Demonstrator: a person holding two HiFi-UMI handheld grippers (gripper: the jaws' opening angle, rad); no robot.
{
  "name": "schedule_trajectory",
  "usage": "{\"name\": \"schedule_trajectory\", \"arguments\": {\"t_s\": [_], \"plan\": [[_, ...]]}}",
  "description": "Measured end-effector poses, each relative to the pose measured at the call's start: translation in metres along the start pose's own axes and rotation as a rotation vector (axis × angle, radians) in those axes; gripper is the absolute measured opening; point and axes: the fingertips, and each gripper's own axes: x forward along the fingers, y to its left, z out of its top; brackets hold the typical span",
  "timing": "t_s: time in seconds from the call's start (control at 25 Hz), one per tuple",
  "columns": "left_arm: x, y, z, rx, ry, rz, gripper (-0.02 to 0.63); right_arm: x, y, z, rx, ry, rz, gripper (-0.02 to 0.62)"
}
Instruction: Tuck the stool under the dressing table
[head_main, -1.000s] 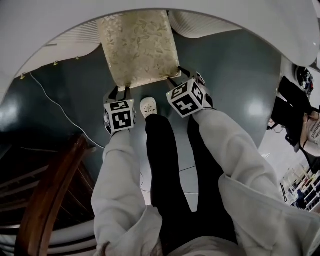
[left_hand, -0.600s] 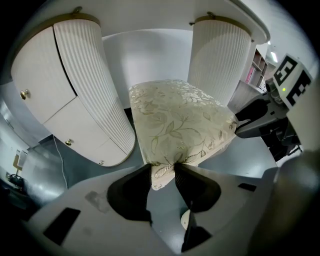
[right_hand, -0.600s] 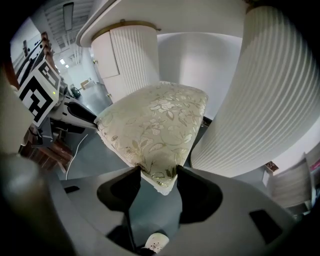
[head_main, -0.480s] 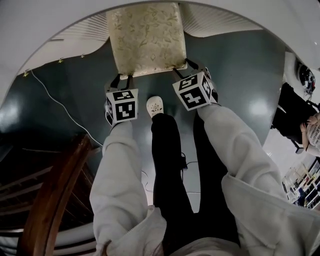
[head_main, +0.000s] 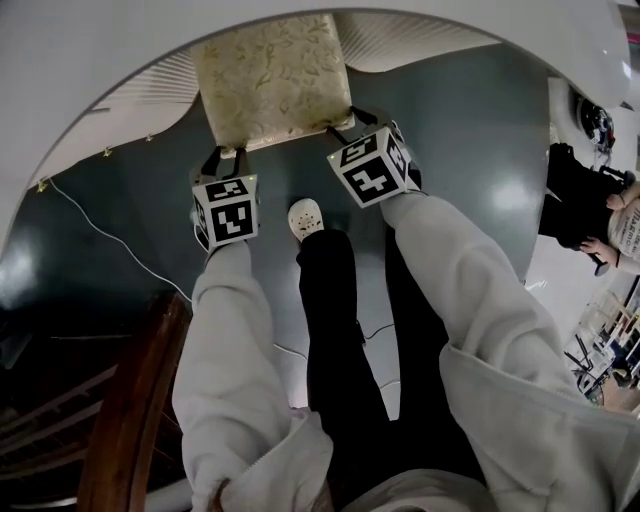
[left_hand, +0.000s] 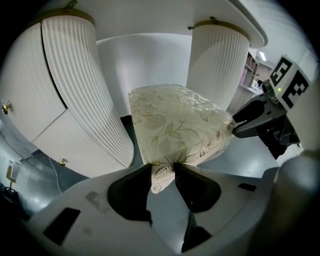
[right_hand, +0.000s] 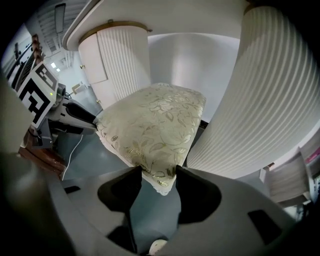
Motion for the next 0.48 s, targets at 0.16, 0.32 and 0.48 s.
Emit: {"name": "schedule_trajectory", "arguments": {"t_s": [0.16, 0.32, 0.48], "plan": [[0.003, 0.001, 0.006, 0.008, -0.019, -0.024, 0.152, 0.001, -0.006, 0.004, 0.02, -0.006, -0.023, 0.264], [0.006, 0.009, 0.031, 0.022, -0.034, -0.048, 0.152, 0.003, -0.019, 0.026, 0.033, -0.021, -0.032, 0.261], [0.016, 0.009, 0.043, 0.016, -0.049, -0.049, 0.152, 0.002, -0.03, 0.033, 0.075, -0.04, -0.049, 0.248]]}}
